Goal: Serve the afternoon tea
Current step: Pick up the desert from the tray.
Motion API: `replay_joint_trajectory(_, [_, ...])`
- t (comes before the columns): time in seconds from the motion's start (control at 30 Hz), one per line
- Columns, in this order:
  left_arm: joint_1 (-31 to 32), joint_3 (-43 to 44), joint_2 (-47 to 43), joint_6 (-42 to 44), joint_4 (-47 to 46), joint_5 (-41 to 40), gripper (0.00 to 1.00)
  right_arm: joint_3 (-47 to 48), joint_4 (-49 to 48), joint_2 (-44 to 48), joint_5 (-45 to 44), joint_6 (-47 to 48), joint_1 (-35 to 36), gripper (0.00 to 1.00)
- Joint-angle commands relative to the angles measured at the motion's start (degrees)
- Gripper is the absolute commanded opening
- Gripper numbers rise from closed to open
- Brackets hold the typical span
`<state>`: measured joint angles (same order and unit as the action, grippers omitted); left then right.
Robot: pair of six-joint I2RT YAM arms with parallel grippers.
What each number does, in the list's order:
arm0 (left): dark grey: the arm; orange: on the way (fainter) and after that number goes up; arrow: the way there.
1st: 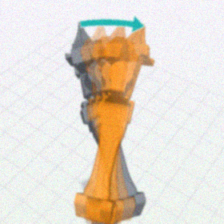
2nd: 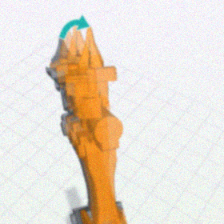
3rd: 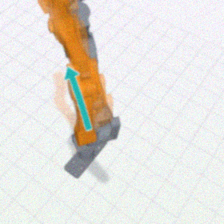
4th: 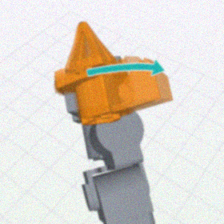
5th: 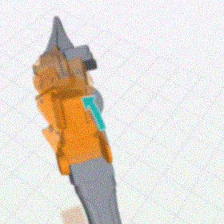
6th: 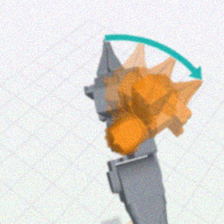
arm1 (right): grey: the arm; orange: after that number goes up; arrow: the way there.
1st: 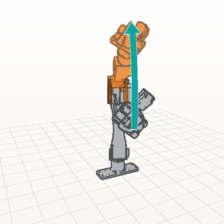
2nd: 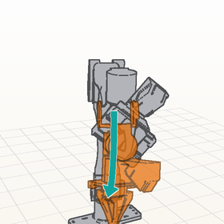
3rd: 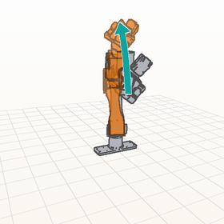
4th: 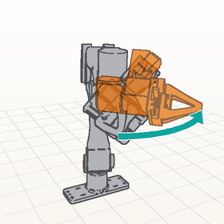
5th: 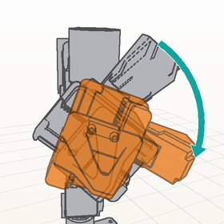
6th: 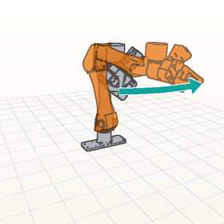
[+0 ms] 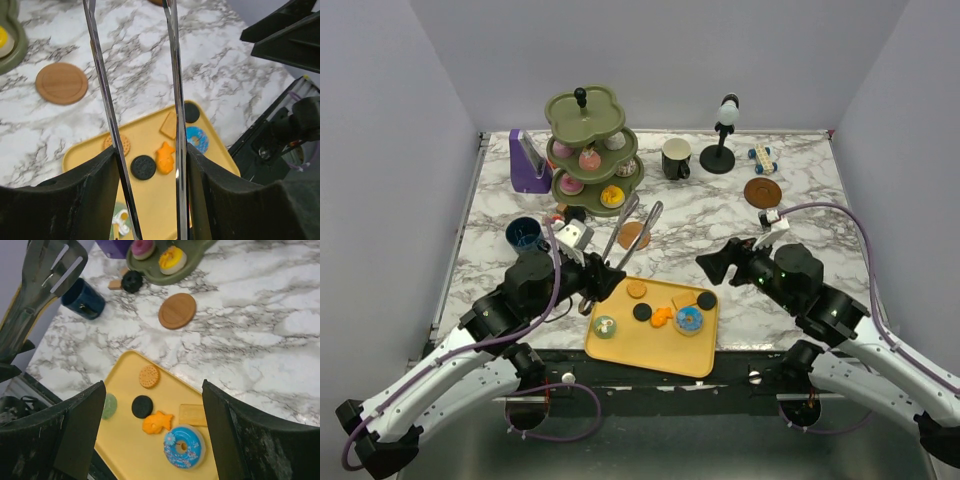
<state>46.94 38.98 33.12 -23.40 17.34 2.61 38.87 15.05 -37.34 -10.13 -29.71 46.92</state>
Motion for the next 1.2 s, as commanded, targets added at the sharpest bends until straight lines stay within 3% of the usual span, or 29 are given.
replay_joint_trajectory(0.0, [0.65, -0.17, -0.20, -1.48, 9.39, -6.32, 0.60, -1.31, 3.47, 0.02, -7.50, -2.72, 0.11, 0.85])
replay_joint_trajectory(0.13, [4.99, 0.77, 0.80, -2.52, 13.81, -7.47, 0.63, -1.47, 5.94, 1.61, -14.08, -4.69, 0.11, 0.85])
replay_joint_trajectory(0.27, [12.52, 3.36, 1.28, -4.98, 19.94, -17.63, 0.65, -2.51, 6.85, 2.32, -18.33, -5.73, 0.15, 0.86])
replay_joint_trajectory(0.67, [12.65, -0.13, -3.97, -17.20, 23.15, -35.08, 0.65, -9.37, 1.04, -5.47, -10.84, -10.19, 0.15, 0.83])
replay_joint_trajectory(0.83, [12.67, -0.47, -3.29, -11.03, 18.78, -27.33, 0.65, -8.50, 3.10, -8.38, -9.81, -10.00, 0.11, 0.83])
replay_joint_trajectory(1.0, [13.29, -0.64, 0.30, -5.79, 16.97, -12.23, 0.66, -8.16, 5.17, -6.61, -11.53, -11.06, 0.12, 0.83])
replay_joint_trajectory(1.17, [18.45, 0.22, 4.04, -3.51, 19.27, -5.31, 0.67, -7.72, 5.40, -2.69, -13.38, -10.63, 0.11, 0.83])
